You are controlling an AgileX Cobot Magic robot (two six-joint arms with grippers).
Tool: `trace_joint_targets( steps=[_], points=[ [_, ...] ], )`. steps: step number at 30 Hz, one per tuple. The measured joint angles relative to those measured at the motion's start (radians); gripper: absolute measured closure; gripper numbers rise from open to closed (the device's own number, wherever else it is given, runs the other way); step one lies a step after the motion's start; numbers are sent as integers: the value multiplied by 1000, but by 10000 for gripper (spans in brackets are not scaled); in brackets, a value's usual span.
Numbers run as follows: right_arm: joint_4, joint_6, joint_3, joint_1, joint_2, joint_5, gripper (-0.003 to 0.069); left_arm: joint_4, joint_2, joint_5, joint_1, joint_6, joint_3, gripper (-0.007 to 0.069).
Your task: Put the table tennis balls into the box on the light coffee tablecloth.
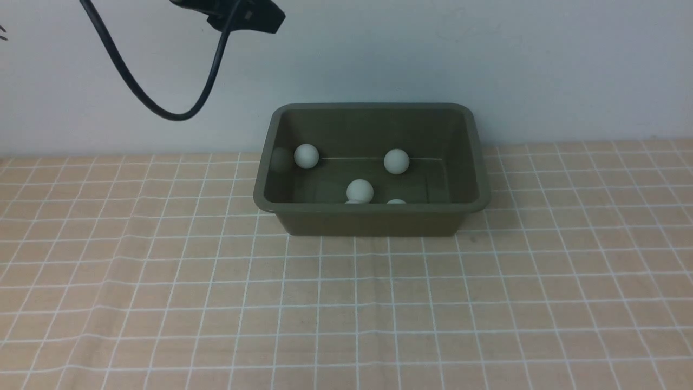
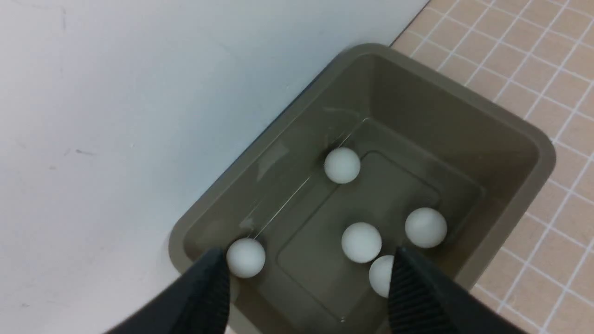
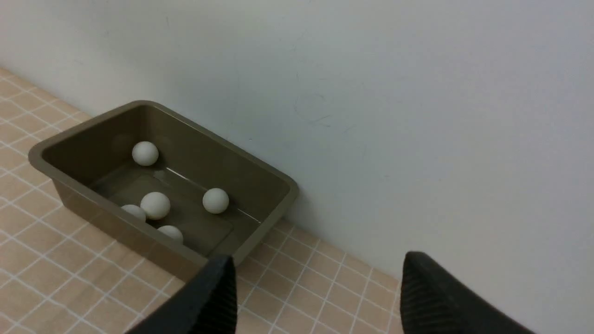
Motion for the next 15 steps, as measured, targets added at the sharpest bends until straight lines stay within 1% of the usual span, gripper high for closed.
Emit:
trace_joint_targets(
  steps=[1,2,3,5,8,10,15],
  points=[
    [-1,16,70,0,-45,-45,225,-4,0,4,0,2,0,242],
    [-2,20,82,0,-60,-51,225,-6,0,4,0,2,0,242],
    [-3,32,168,0,-107,-89,231,-9,0,12,0,3,0,242],
    [-2,45,256,0,-160,-138,242,-12,0,32,0,3,0,242],
    [18,54,388,0,-230,-227,260,-12,0,64,0,3,-1,242],
    [26,55,451,0,-252,-296,272,-13,0,79,0,3,-1,242],
    [39,57,537,0,-255,-409,289,-13,0,89,0,3,-1,242]
  ],
)
